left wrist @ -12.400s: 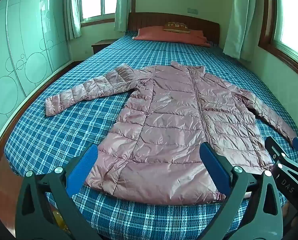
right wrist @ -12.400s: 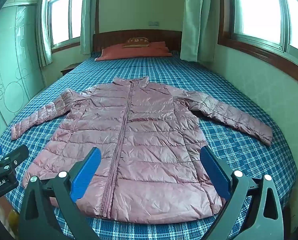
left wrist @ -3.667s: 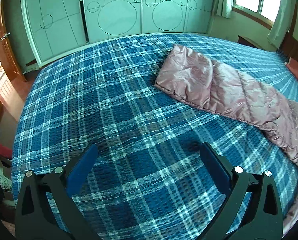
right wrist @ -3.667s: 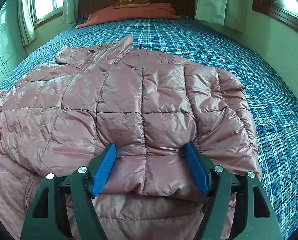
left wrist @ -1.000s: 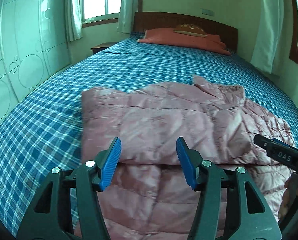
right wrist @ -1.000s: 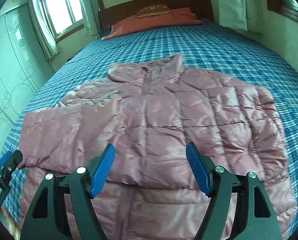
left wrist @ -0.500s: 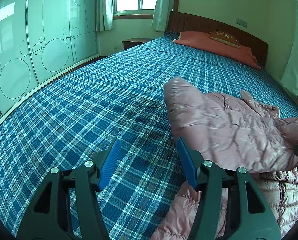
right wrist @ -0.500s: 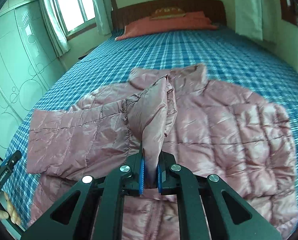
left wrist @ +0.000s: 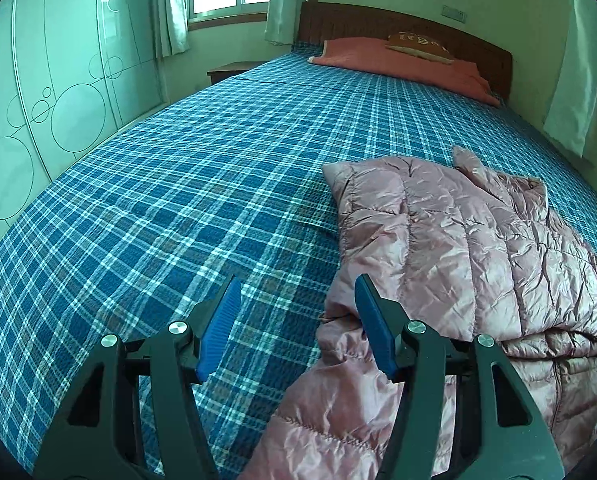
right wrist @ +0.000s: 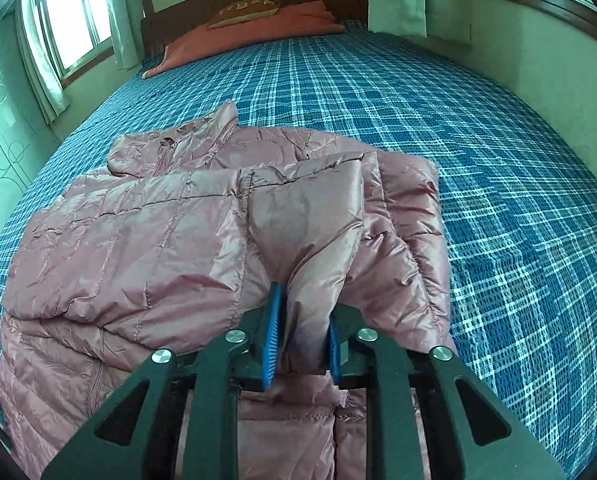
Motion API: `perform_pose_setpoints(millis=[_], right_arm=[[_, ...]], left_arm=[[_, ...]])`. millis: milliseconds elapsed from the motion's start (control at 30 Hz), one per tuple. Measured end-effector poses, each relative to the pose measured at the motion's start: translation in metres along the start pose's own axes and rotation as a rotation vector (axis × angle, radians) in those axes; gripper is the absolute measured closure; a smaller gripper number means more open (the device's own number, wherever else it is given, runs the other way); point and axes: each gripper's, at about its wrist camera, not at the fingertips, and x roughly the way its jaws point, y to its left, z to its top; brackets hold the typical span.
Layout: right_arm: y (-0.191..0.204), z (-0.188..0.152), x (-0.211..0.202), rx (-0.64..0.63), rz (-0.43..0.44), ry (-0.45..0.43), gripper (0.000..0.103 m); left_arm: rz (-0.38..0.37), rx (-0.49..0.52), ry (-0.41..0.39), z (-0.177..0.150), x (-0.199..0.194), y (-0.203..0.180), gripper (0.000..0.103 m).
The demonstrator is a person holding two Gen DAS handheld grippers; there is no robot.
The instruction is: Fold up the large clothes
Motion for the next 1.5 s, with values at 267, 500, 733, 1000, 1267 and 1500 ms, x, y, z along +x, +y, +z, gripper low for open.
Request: perform_pose_setpoints(millis=[267,500,733,1000,1267,1500], right_arm=[[0.022,0.042,0.003,-0.001,0.019,-0.093,0.055],[0.021,0.041,0.075,-0.003,0.016,0.038,0.054],[0.033,0.032,0.021,-0.041,-0.018,-0.057,0.054],[0.035,-0.007,0.037,-0.108,-0.037,0.001,0.053],[0.003,-0.035,-0.035,0.005,0.007,-0.025,0.045],[-0.066,-0.108,-0.105,0.163,0.006,-0.009,0.044]], left_arm=[[0.026,0.049,-0.004,0.030,0.040,-0.031,0.044],[0.114,0.119,0.106,0.022,0.096,-0.039,0.041],[0.086,0.055,0.025,0.024,0.050,-0.029,0.042],[0.023,0.039,0.133,0.004,0.069,-0.031,0.040],[-0.012,-0.054,0.128,-0.015,0.010,0.018,0.040],[-0.021,-0.381,0.252,-0.079,-0.041,0.110,0.040]])
